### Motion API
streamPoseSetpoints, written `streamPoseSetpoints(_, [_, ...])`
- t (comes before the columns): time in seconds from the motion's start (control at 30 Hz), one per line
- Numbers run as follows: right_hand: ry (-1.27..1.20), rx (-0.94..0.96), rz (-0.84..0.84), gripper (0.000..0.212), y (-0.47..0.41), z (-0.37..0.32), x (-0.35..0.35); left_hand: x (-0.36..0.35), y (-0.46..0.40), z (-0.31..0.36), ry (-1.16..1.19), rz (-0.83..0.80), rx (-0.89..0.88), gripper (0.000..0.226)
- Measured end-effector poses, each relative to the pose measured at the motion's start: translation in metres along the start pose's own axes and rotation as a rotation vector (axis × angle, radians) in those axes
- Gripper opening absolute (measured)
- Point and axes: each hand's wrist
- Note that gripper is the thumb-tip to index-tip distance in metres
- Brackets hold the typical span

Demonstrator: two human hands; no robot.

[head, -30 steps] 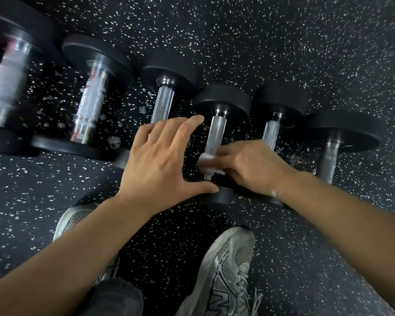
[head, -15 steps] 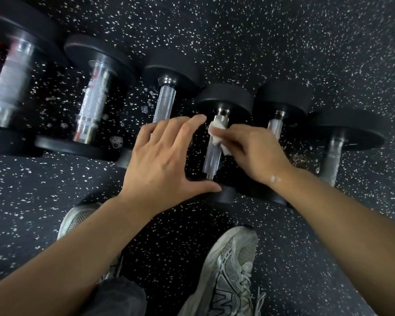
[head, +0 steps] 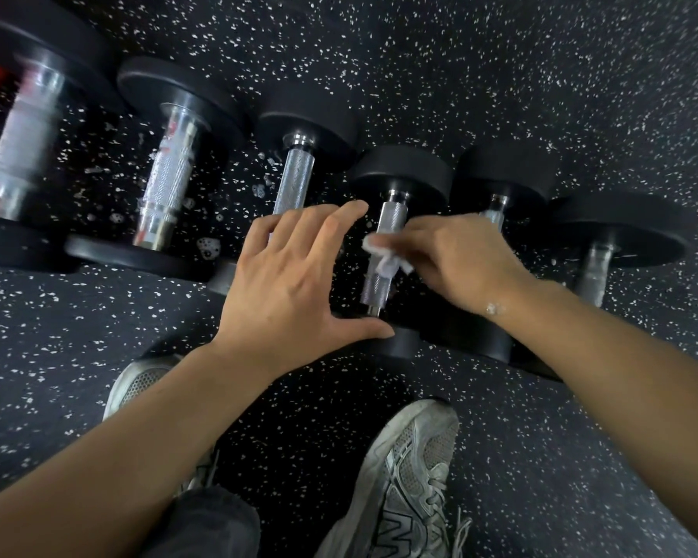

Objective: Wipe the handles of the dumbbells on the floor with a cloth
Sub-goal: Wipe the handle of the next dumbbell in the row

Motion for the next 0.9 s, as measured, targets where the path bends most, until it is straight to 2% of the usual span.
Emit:
streamPoseSetpoints(0.07, [0.023,-0.067,0.163,0.033,-0.008,0.007,-0.002,0.0,0.0,0.0,0.001,-0.001,-0.001,0.121])
streamPoseSetpoints(0.13, [-0.015,-0.131,0.258,0.035,-0.013,0.008,-0.005,0.0,0.0,0.0,0.0,-0.003,0.0,0.121])
streamPoseSetpoints(0.27, [-0.037,-0.223,0.215,0.037,-0.011,0.0,-0.017,0.0,0.0,-0.001,0.0,-0.005,-0.003,0.121])
streamPoseSetpoints(0.37, [-0.175,-0.225,0.189,0.037,-0.004,-0.005,-0.014,0.0,0.0,0.0,-0.007,-0.012,0.001,0.121])
streamPoseSetpoints(0.43, [-0.242,-0.186,0.128,0.032,0.003,-0.008,-0.011,0.0,0.0,0.0,-0.005,-0.009,-0.001,0.12])
streamPoseSetpoints(0.6, [-0.311,-0.077,-0.243,0.029,0.011,-0.023,-0.009,-0.001,0.0,-0.001,-0.008,0.006,-0.011,0.119])
streamPoseSetpoints(0.67, [-0.333,-0.08,-0.293,0.026,0.007,-0.023,-0.007,-0.001,0.0,-0.001,-0.008,0.015,-0.019,0.118])
streamPoseSetpoints(0.73, [-0.466,-0.146,-0.256,0.025,0.007,-0.022,-0.002,-0.001,0.0,0.0,-0.006,0.016,-0.024,0.118])
streamPoseSetpoints(0.8, [-0.625,-0.207,-0.147,0.03,0.013,-0.022,0.003,-0.001,0.0,0.001,0.008,0.012,-0.03,0.117])
streamPoseSetpoints(0.9, [-0.666,-0.266,0.024,0.039,0.033,-0.017,0.011,-0.001,0.0,0.006,0.075,-0.003,-0.038,0.114])
Point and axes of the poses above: each hand's wrist, its own y-axis away from the middle knuckle, its own x-axis out of the back of the hand, z = x × y, and after that the axes turned 11 degrees about x, right-handed
